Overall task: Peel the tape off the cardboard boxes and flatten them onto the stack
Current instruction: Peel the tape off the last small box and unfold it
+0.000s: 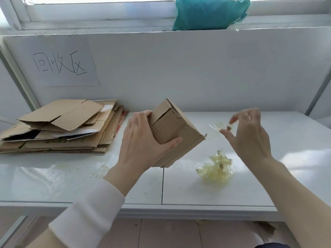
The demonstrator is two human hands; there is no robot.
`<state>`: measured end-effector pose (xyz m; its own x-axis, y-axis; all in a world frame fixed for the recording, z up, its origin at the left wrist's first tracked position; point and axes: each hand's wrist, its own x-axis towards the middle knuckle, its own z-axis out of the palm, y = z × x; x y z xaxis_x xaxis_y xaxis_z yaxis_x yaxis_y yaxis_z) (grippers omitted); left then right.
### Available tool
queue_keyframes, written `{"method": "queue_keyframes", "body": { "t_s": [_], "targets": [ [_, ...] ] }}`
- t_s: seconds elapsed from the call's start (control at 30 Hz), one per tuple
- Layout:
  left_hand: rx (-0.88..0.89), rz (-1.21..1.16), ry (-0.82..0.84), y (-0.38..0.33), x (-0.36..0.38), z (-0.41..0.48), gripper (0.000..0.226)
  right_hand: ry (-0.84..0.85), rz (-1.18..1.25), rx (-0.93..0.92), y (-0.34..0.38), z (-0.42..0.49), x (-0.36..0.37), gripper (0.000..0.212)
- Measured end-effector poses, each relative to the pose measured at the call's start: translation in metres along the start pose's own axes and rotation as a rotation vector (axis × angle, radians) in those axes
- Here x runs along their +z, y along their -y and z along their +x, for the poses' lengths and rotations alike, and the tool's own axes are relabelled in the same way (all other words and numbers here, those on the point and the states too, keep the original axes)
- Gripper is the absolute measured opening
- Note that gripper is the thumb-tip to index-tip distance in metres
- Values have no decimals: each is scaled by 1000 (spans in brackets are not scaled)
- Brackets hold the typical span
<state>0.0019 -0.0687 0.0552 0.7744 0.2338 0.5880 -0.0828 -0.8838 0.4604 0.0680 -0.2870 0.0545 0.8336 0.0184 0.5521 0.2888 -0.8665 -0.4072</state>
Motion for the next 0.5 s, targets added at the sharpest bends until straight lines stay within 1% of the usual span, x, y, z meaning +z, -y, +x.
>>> {"method": "queue_keyframes", "body": {
  "t_s": [0.1,0.13,0.2,0.23,0.27,0.3,0.37,0.5],
  "targets": [
    [-28,-11,14,0,2,0,87,91,-13,-73,7,7,-3,27],
    [-34,-13,15,0,2,-1,87,146,-44,-59,3,4,0,29],
    [-33,-13,6,1,1,-1,87,319,-152,11,-8,-11,14,35],
    [-31,-12,-1,3,1,-2,87,409,-193,53,-14,-22,22,33],
    [-31,-13,-6,4,0,-2,87,462,-191,101,-18,-34,30,27],
    [-34,-16,-9,5,-1,-3,87,476,-156,151,-21,-43,35,23],
    [-40,-16,-14,8,-2,-3,86,456,-89,210,-20,-52,42,25],
    [-53,-17,-12,9,-6,-5,86,452,-106,205,-13,-49,46,44]
  ]
}}
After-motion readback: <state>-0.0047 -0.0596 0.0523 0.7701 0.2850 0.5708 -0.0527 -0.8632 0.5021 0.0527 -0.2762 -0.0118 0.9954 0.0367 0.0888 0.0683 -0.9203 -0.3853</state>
